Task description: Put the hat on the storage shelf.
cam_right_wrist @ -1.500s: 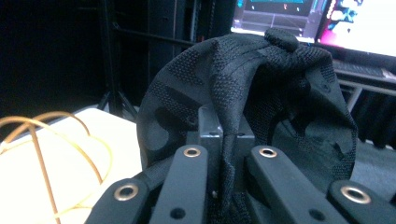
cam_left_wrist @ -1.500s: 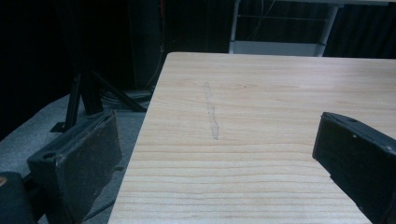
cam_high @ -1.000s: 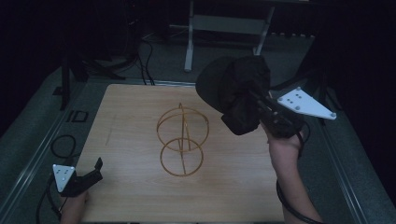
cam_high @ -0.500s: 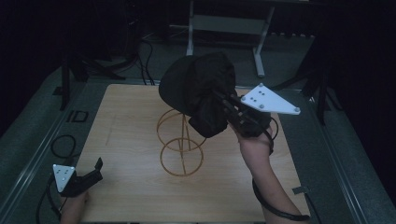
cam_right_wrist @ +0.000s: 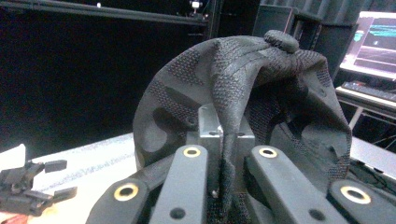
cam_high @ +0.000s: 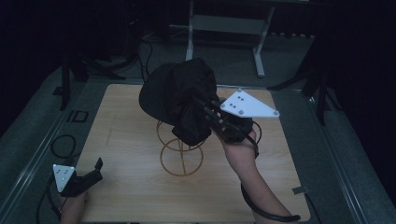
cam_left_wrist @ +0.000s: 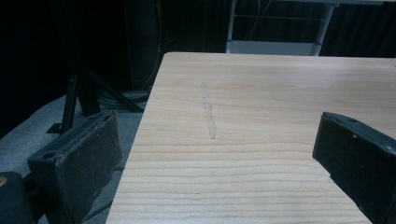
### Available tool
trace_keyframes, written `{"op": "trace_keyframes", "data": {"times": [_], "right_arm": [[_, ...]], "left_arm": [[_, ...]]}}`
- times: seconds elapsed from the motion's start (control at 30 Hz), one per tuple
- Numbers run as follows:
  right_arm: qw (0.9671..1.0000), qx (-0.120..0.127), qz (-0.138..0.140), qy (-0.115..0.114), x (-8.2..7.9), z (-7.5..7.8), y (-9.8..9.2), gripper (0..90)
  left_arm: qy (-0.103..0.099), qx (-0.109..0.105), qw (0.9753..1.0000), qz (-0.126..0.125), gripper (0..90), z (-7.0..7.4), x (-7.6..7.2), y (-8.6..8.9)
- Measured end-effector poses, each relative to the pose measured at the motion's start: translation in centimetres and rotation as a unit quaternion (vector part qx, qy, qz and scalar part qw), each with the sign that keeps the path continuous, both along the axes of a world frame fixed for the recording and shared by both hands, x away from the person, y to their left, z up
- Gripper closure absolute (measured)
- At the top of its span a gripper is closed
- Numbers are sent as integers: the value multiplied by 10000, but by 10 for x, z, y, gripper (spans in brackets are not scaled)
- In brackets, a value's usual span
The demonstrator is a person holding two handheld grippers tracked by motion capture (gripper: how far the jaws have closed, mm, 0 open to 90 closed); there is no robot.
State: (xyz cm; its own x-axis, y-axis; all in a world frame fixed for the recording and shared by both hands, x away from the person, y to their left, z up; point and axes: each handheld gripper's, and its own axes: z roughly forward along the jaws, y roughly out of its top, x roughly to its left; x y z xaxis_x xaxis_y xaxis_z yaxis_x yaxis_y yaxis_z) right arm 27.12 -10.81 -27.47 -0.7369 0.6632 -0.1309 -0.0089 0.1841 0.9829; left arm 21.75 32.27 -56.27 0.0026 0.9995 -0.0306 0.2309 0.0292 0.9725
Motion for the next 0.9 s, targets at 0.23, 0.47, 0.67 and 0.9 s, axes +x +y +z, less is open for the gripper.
{"op": "trace_keyframes", "data": {"times": [0.23, 0.47, 0.67, 0.9], "right_arm": [[9996, -190, 29, 200, 5, -18, 4, 880], [9983, -328, 29, 491, 16, -37, 9, 879], [9970, -348, 14, 692, 22, -54, 7, 878], [9948, -481, 4, 894, 27, -73, 6, 848]], "left_arm": [[6, 4, 10000, -3, 18, 0, 0, 0], [-3, -1, 10000, -8, 18, 0, 0, 0], [-13, 12, 10000, -19, 18, 0, 0, 0], [-14, 24, 10000, -19, 18, 0, 0, 0]]}}
